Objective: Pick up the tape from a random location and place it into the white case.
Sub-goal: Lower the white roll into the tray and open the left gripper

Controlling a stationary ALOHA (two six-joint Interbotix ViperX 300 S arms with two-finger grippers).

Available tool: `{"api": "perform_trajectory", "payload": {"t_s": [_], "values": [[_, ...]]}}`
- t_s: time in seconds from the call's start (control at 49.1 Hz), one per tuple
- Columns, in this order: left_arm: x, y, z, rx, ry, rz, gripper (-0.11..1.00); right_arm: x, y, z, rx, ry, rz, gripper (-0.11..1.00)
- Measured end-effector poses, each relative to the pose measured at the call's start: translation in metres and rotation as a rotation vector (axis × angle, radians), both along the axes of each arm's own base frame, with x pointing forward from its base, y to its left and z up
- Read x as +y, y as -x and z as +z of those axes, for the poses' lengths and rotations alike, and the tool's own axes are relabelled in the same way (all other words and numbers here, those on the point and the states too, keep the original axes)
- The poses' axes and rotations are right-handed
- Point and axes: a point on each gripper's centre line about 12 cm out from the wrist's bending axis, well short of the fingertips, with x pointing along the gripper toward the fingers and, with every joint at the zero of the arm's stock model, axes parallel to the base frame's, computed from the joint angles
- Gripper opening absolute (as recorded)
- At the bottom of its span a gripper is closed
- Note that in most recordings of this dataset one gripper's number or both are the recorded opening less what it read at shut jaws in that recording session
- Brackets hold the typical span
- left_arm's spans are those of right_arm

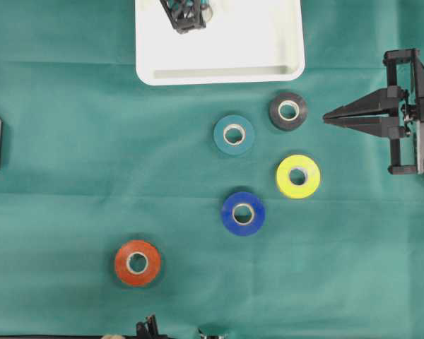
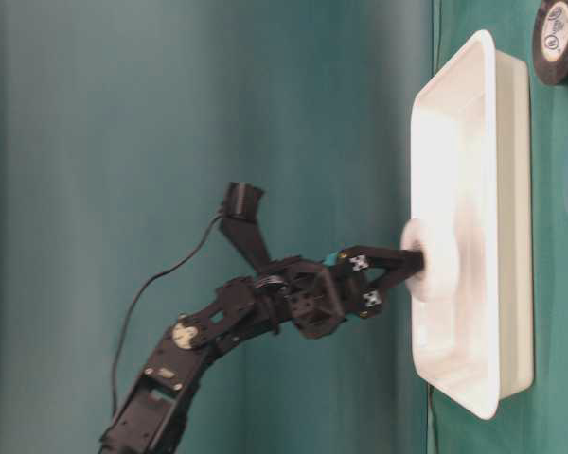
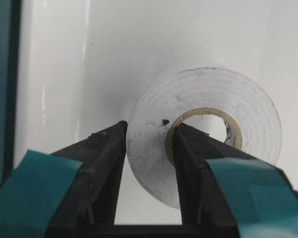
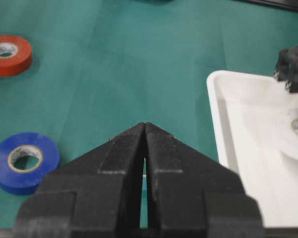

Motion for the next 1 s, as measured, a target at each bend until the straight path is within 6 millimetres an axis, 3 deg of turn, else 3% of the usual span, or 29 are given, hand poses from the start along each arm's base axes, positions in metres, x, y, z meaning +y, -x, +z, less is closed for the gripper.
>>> {"api": "perform_trajectory", "payload": {"t_s": [0.224, 0.733, 0.774, 0.998], "values": [[0.001, -0.002, -0.019, 0.013, 0.009, 0.001, 0.26, 0.000, 0.000, 0.000, 0.002, 0.000, 0.002, 0.00], [0.002, -0.004, -0.018, -0.004, 0.004, 0.003, 0.26, 0.000, -0.001, -0.001, 0.003, 0.000, 0.000, 0.00], [0.002, -0.004, -0.017, -0.006, 0.004, 0.003, 0.31, 0.000, -0.001, -0.001, 0.005, 0.000, 0.000, 0.00], [0.002, -0.005, -0.017, -0.016, 0.000, 0.005, 0.91, 0.000, -0.001, -0.001, 0.005, 0.000, 0.000, 0.00]]}}
